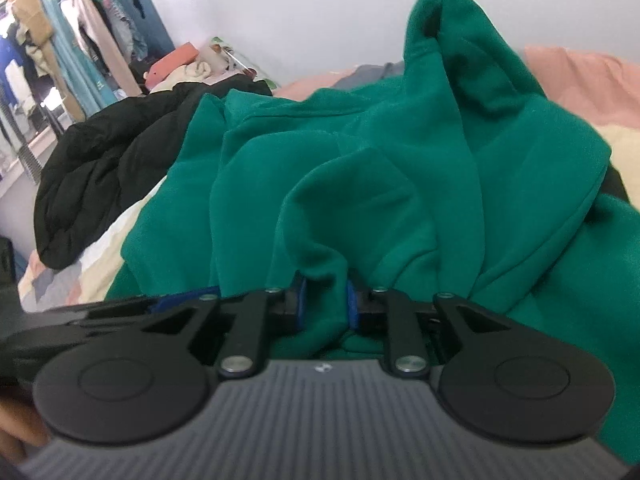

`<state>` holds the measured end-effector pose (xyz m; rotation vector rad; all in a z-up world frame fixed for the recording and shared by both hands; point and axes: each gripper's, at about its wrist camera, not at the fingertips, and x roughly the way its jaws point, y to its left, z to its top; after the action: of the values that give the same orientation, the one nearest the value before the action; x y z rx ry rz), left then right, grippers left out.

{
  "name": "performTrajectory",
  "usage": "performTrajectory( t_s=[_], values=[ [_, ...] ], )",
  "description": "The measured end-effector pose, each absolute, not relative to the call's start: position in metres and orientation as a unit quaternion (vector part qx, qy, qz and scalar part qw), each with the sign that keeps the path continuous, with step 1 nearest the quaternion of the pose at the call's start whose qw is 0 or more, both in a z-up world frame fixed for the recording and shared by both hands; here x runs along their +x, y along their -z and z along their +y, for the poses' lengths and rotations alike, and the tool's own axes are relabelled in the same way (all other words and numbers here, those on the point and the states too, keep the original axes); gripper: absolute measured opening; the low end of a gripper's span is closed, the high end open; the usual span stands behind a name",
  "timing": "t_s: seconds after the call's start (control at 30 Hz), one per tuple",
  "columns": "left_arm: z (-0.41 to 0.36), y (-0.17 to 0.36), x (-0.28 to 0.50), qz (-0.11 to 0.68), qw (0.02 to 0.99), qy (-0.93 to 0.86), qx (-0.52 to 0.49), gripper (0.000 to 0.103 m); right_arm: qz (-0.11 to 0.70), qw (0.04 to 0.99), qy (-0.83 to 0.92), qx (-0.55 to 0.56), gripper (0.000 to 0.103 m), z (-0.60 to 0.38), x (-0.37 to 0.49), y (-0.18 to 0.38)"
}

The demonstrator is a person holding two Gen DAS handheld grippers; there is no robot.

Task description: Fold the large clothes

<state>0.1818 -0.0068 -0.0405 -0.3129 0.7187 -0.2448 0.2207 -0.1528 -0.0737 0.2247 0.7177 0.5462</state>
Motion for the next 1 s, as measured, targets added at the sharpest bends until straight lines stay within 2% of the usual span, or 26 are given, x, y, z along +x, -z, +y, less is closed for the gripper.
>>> performTrajectory(
  t_s=[0.17,0.6,1.0],
  values=[
    [-0.001,0.026,0.169,0.346,0.919,0.124,-0.142,0.052,0.347,0.891,-0.262,0.132,0.021,-0.160,0.218,0.069],
    [0.050,-0.035,0.066,0.339,0.920,0.096,-0.169,0.052,0.308,0.907,-0.264,0.114,0.025,-0.198,0.149,0.013],
    [0.119,-0.021,-0.003,0.345,0.915,0.018,-0.207,0.053,0.353,0.912,-0.177,0.109,0.026,-0.256,0.112,0.000]
  ],
)
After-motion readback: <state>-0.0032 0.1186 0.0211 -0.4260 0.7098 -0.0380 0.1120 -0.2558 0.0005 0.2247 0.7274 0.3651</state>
